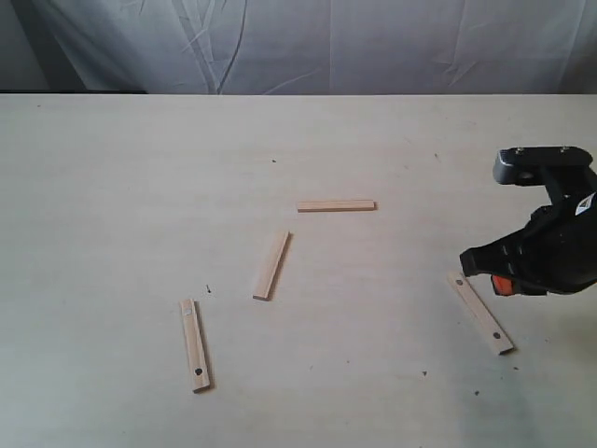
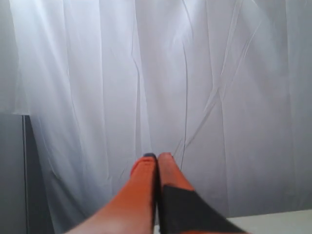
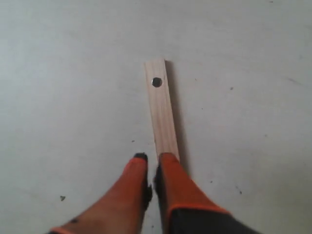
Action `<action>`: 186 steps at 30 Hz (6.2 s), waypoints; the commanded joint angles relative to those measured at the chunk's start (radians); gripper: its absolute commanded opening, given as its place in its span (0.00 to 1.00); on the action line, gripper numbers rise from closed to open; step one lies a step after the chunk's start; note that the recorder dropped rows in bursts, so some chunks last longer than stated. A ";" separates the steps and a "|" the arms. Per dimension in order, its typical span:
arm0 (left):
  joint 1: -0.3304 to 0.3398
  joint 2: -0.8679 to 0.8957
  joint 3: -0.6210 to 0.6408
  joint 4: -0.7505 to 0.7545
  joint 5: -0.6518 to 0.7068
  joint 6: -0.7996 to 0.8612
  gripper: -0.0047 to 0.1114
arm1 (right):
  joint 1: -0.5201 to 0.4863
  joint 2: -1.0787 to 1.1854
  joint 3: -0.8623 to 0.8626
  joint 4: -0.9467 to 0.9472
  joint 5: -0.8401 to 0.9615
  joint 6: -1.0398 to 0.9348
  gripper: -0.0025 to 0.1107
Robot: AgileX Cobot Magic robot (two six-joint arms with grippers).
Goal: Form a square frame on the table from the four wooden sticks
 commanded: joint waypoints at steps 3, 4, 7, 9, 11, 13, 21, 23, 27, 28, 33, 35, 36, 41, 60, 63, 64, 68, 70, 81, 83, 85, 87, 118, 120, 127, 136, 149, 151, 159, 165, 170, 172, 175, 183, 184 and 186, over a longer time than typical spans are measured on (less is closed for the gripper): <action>-0.007 -0.006 0.004 -0.026 -0.080 -0.036 0.04 | 0.002 0.093 -0.005 -0.003 -0.072 -0.007 0.36; -0.007 -0.006 -0.010 -0.089 -0.051 -0.044 0.04 | 0.002 0.116 -0.005 0.016 -0.089 -0.007 0.38; -0.007 0.044 -0.171 -0.155 0.229 0.045 0.04 | 0.002 0.159 -0.023 0.031 -0.088 -0.009 0.38; -0.007 0.171 -0.310 -0.110 0.400 0.060 0.04 | 0.002 0.185 -0.045 0.032 -0.084 -0.009 0.38; -0.007 0.376 -0.481 -0.053 0.608 0.060 0.04 | 0.002 0.207 -0.065 0.032 -0.070 -0.011 0.38; -0.007 0.554 -0.593 -0.040 0.810 0.060 0.04 | 0.002 0.222 -0.069 0.034 -0.067 -0.011 0.38; -0.009 1.008 -0.704 -0.059 0.962 0.060 0.04 | 0.002 0.303 -0.069 0.036 -0.101 -0.015 0.38; -0.009 1.050 -0.704 -0.059 0.955 0.060 0.04 | 0.002 0.315 -0.069 0.032 -0.101 -0.015 0.38; -0.009 1.087 -0.704 -0.102 0.929 0.060 0.04 | 0.002 0.327 -0.069 0.032 -0.096 -0.015 0.28; -0.009 1.087 -0.704 -0.134 0.916 0.060 0.04 | 0.002 0.329 -0.069 0.025 -0.094 -0.015 0.16; -0.009 1.087 -0.704 -0.157 0.877 0.064 0.04 | 0.002 0.315 -0.095 0.026 -0.047 -0.007 0.02; -0.009 1.087 -0.704 -0.178 0.872 0.064 0.04 | 0.002 0.291 -0.172 0.046 0.076 -0.007 0.02; -0.009 1.087 -0.704 -0.178 0.883 0.064 0.04 | 0.002 0.281 -0.237 0.066 0.141 -0.007 0.02; -0.009 1.088 -0.702 -0.208 0.876 0.076 0.04 | 0.109 0.338 -0.416 0.063 0.159 0.113 0.01; -0.009 1.088 -0.702 -0.410 0.877 0.258 0.04 | 0.240 0.671 -0.766 -0.132 0.218 0.338 0.01; -0.009 1.088 -0.702 -0.410 0.877 0.258 0.04 | 0.240 0.671 -0.766 -0.180 0.211 0.402 0.01; -0.009 1.088 -0.702 -0.415 0.877 0.258 0.04 | 0.240 0.671 -0.766 -0.193 0.205 0.425 0.01; -0.009 1.088 -0.702 -0.417 0.877 0.258 0.04 | 0.240 0.671 -0.766 -0.210 0.178 0.464 0.01; -0.009 1.088 -0.702 -0.417 0.877 0.258 0.04 | 0.240 0.672 -0.766 -0.208 0.168 0.464 0.01; -0.009 1.088 -0.702 -0.425 0.877 0.263 0.04 | 0.240 0.676 -0.765 -0.210 0.127 0.498 0.01; -0.009 1.088 -0.702 -0.425 0.877 0.265 0.04 | 0.240 0.676 -0.765 -0.210 0.129 0.500 0.01; -0.009 1.088 -0.702 -0.425 0.877 0.265 0.04 | 0.240 0.676 -0.765 -0.210 0.131 0.509 0.02; -0.009 1.088 -0.702 -0.425 0.877 0.265 0.04 | 0.240 0.676 -0.765 -0.208 0.131 0.509 0.03; -0.192 1.088 -0.660 -0.411 0.865 0.239 0.04 | 0.074 0.426 -0.753 -0.168 0.393 0.362 0.02; -0.225 1.088 -0.660 -0.405 0.887 0.216 0.04 | 0.047 0.383 -0.731 -0.168 0.407 0.321 0.01; -0.341 1.217 -0.721 -0.318 0.916 0.071 0.04 | -0.084 0.258 -0.596 -0.135 0.410 0.216 0.01; -0.558 1.541 -1.023 -0.080 0.917 -0.225 0.04 | -0.139 0.143 -0.419 -0.104 0.284 0.149 0.01; -0.597 1.859 -1.269 0.034 0.959 -0.295 0.32 | -0.139 0.141 -0.406 0.245 0.205 -0.041 0.01; -0.597 1.877 -1.269 0.010 0.955 -0.295 0.40 | -0.139 0.141 -0.406 0.261 0.205 -0.043 0.01; -0.595 1.990 -1.269 0.057 0.939 -0.291 0.45 | -0.139 0.141 -0.406 0.266 0.201 -0.058 0.01; -0.588 2.014 -1.269 0.073 0.872 -0.288 0.45 | -0.139 0.141 -0.406 0.266 0.198 -0.060 0.01; -0.564 2.024 -1.269 0.071 0.868 -0.288 0.45 | -0.139 0.141 -0.406 0.266 0.200 -0.060 0.01; -0.563 2.032 -1.269 0.067 0.868 -0.288 0.45 | -0.139 0.141 -0.406 0.266 0.198 -0.060 0.01; -0.563 2.044 -1.269 0.054 0.868 -0.288 0.45 | -0.139 0.141 -0.406 0.266 0.196 -0.060 0.01; -0.563 2.050 -1.269 0.033 0.873 -0.285 0.44 | -0.139 0.141 -0.406 0.273 0.186 -0.060 0.01; -0.563 2.052 -1.269 0.033 0.878 -0.285 0.41 | -0.139 0.141 -0.406 0.276 0.186 -0.060 0.01; -0.563 2.058 -1.269 0.031 0.890 -0.285 0.32 | -0.139 0.141 -0.406 0.275 0.175 -0.060 0.01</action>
